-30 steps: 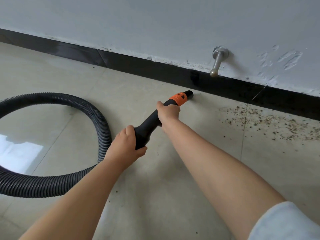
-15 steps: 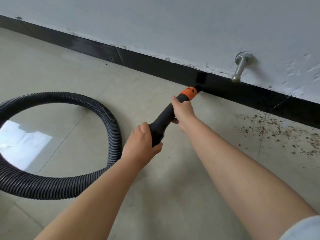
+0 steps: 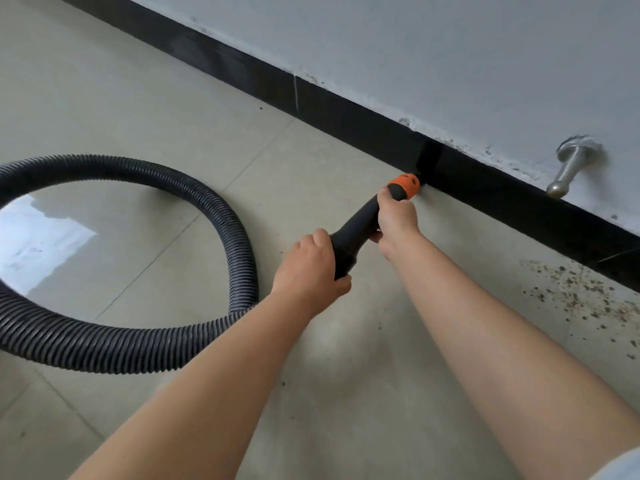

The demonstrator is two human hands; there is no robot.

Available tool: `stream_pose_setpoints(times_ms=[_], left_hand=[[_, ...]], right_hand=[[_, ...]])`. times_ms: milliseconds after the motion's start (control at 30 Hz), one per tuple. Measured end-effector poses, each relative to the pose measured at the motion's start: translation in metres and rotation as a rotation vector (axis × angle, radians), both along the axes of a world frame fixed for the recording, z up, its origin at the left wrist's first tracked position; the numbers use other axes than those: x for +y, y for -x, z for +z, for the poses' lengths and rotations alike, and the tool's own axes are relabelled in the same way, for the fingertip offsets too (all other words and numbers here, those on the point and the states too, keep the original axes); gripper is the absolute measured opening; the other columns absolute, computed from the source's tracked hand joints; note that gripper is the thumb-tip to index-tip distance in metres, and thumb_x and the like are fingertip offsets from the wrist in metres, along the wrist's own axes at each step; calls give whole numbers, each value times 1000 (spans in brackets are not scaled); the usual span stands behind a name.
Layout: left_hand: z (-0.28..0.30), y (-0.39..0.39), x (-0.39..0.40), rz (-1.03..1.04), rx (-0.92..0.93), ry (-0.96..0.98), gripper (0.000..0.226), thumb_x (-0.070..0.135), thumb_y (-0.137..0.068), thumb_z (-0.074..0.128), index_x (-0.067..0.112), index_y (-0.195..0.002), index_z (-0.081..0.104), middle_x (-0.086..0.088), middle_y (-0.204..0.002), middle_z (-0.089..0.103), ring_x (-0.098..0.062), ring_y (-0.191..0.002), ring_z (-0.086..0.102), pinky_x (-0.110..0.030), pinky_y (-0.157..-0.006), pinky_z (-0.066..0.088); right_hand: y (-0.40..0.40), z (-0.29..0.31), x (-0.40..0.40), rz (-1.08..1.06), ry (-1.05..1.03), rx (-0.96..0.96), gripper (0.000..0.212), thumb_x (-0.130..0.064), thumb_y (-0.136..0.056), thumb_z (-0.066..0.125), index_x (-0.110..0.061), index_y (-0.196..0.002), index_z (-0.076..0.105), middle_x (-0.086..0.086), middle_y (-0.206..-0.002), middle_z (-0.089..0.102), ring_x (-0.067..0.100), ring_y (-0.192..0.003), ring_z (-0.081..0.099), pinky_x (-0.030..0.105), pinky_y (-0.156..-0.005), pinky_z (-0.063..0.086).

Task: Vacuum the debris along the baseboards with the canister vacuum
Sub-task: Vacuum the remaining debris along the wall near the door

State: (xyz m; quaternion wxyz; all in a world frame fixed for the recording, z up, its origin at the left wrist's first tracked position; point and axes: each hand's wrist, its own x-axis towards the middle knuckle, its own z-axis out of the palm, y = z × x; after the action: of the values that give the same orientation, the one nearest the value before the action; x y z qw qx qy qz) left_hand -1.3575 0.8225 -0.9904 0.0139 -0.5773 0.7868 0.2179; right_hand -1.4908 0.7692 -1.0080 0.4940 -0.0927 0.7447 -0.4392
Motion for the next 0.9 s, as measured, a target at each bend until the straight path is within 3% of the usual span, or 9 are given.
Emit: stream_pose_setpoints(times_ms=[200, 300, 600, 900], left_hand=[[-18, -50, -13, 47, 107, -41, 39, 38, -83, 60, 11, -100, 36, -6, -107, 49, -19, -86, 42, -25, -68, 31], [-16, -89, -24, 158, 141, -29, 44, 37, -83, 61, 9, -110, 40, -3, -105, 45, -17, -91, 43, -24, -70, 34], [28, -192, -81, 427, 191, 10, 44, 27, -78, 67, 2, -106, 44, -16, -107, 53, -31, -95, 52, -30, -67, 34], [16, -172, -132, 511, 168, 27, 47, 27, -81, 65, 0, -112, 42, -16, -115, 50, -33, -104, 49, -30, -72, 33]], right_hand=[[-44, -4, -16, 63, -84, 0, 48, -31, -98, 45, -10, -139, 33, 11, -133, 47, 31, -119, 49, 45, -93, 50], [-91, 2, -34, 141, -85, -8, 50, -28, -96, 49, -10, -139, 32, 11, -134, 48, 31, -119, 50, 45, -96, 48], [-221, 55, -112, 328, -1, -102, 52, -19, -94, 55, -5, -139, 33, 14, -134, 47, 33, -118, 50, 42, -88, 51], [-217, 34, -170, 407, 18, -50, 47, -24, -94, 54, -6, -134, 37, 13, -129, 49, 33, -114, 53, 46, -92, 51]])
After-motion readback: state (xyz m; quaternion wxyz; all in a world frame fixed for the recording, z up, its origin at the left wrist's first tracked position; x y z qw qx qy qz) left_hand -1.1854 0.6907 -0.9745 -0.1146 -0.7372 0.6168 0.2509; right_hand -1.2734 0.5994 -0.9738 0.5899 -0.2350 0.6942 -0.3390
